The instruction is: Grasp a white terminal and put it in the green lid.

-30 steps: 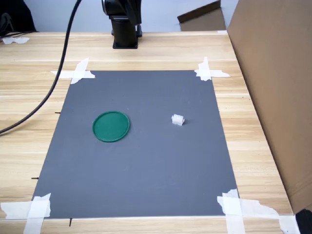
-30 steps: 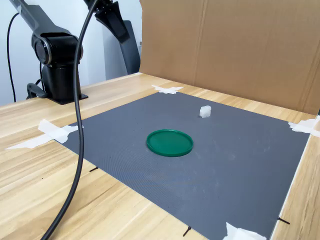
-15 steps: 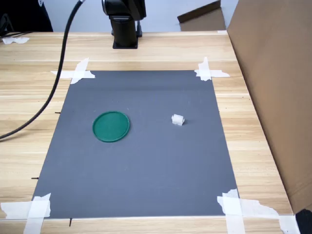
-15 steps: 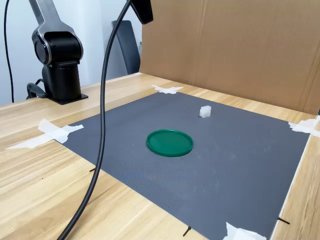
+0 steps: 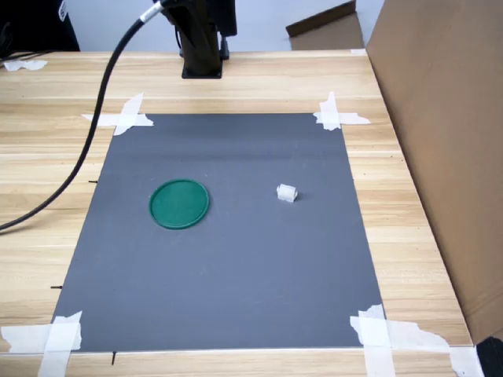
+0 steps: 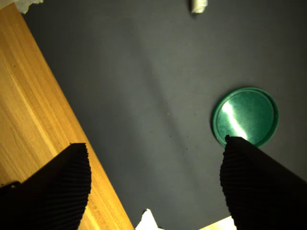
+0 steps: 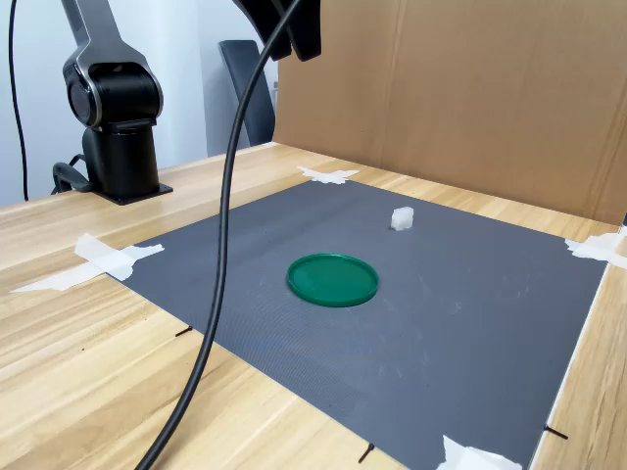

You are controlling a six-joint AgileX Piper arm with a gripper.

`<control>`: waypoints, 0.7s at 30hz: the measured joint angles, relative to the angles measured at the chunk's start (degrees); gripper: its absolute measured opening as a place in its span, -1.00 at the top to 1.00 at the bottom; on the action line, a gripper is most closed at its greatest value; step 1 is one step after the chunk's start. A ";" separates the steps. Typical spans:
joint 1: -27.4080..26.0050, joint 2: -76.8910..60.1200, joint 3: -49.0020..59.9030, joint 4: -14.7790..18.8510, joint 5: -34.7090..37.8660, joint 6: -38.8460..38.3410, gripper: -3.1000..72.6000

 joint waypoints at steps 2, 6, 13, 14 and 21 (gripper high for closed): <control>3.95 0.19 0.00 -2.75 0.00 2.75 -0.86; 15.26 4.85 0.00 -6.95 0.00 13.49 -0.86; 16.75 11.99 -0.04 -8.79 -3.97 17.28 -0.86; 16.75 12.61 -0.04 -9.22 -4.54 17.42 -0.86; 16.75 17.04 -1.91 -11.46 -9.67 19.76 -0.86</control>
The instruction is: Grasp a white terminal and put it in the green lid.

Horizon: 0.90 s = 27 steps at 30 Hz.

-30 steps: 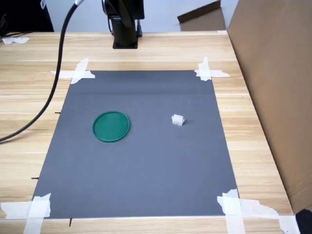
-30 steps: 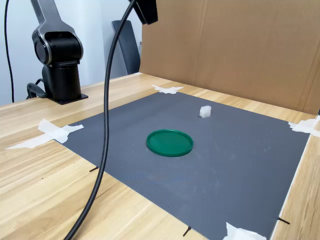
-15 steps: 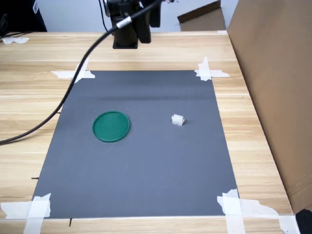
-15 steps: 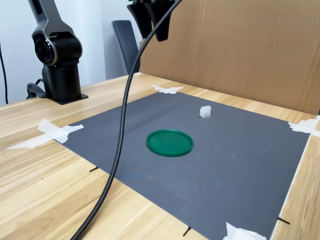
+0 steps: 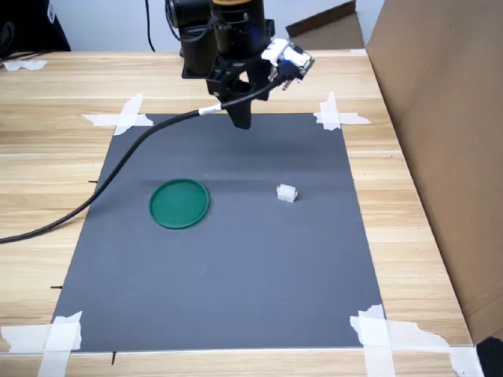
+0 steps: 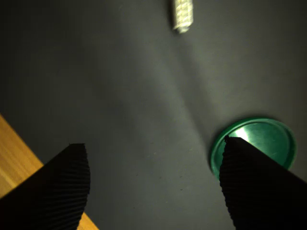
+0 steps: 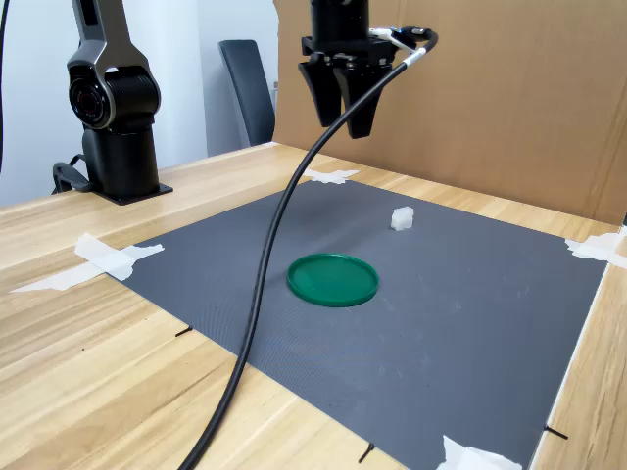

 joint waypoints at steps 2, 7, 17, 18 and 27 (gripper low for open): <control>0.00 1.77 -2.85 -0.08 0.50 1.69 -0.86; 0.42 5.75 -11.18 -0.73 4.12 3.11 -0.86; 9.22 9.22 -16.43 -4.25 7.72 8.82 -0.86; 9.62 9.63 -16.38 -4.33 7.73 9.11 -0.86; 10.11 10.32 -8.83 -5.30 -1.03 6.12 -0.85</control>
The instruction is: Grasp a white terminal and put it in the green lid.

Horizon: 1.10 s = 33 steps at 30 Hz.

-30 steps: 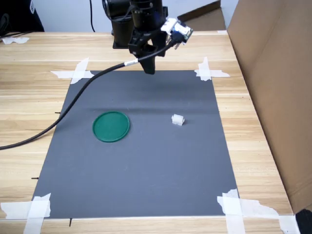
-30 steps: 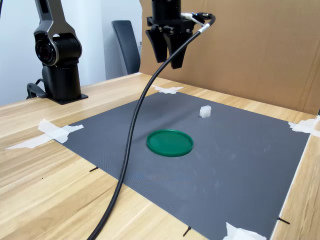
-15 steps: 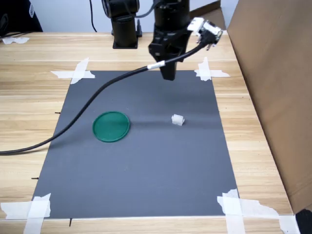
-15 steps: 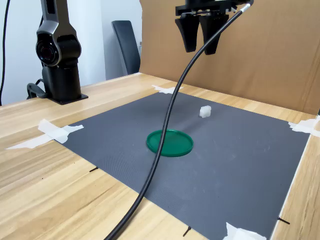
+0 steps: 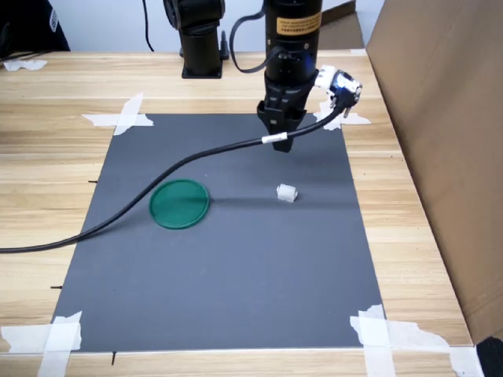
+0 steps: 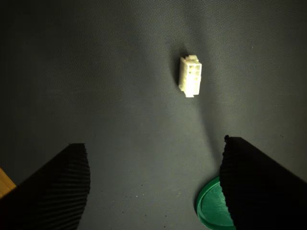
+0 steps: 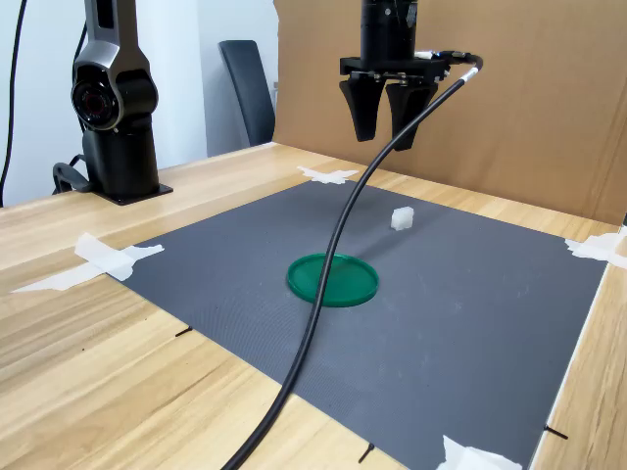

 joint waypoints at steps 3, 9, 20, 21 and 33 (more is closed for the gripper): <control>0.00 0.00 0.44 -0.43 -0.44 -0.15 -0.82; 0.00 0.00 0.44 -2.00 -4.00 1.73 -0.80; 0.00 6.21 -5.93 -3.76 -3.25 3.04 -0.80; 0.00 6.47 -6.00 -3.37 -3.15 2.78 -0.80; 0.00 10.26 -2.37 -3.84 -4.05 1.36 -0.80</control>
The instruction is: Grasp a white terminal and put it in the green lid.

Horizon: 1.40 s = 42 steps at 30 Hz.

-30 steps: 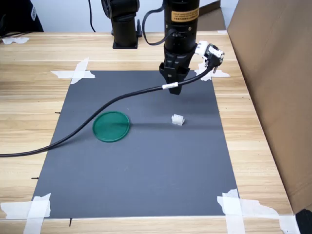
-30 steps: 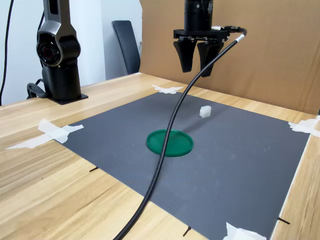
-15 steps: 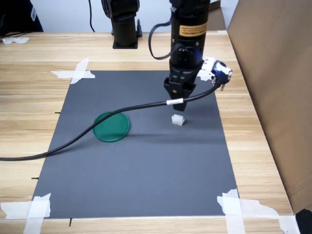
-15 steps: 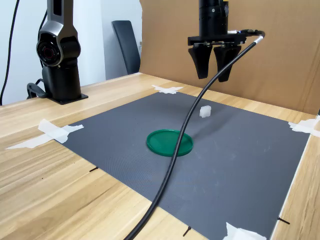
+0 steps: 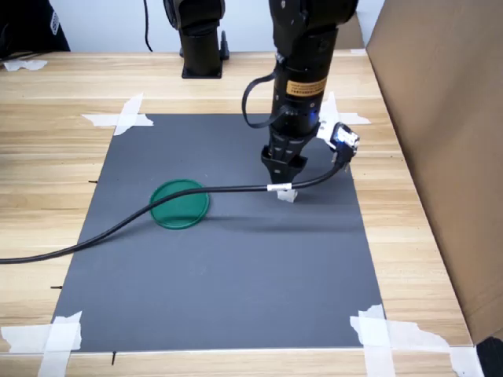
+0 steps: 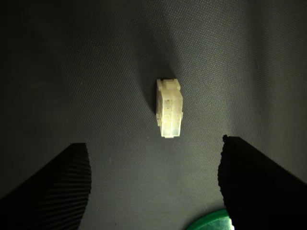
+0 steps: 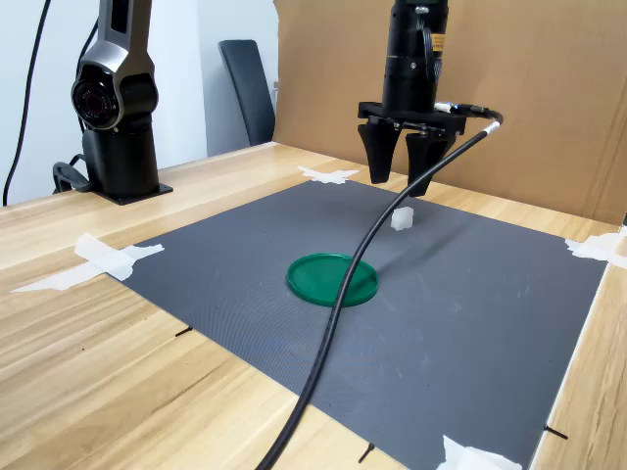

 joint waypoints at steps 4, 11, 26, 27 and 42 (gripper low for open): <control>0.00 0.00 1.22 -0.28 -2.12 -0.05 -0.80; 0.00 0.00 1.29 -0.41 -4.11 -0.42 -0.80; -2.49 0.00 3.93 2.62 -9.58 -6.90 -0.80; -2.63 0.00 3.93 2.61 -9.70 -6.95 -0.80; -1.93 2.97 5.40 2.46 -11.42 -5.94 -0.79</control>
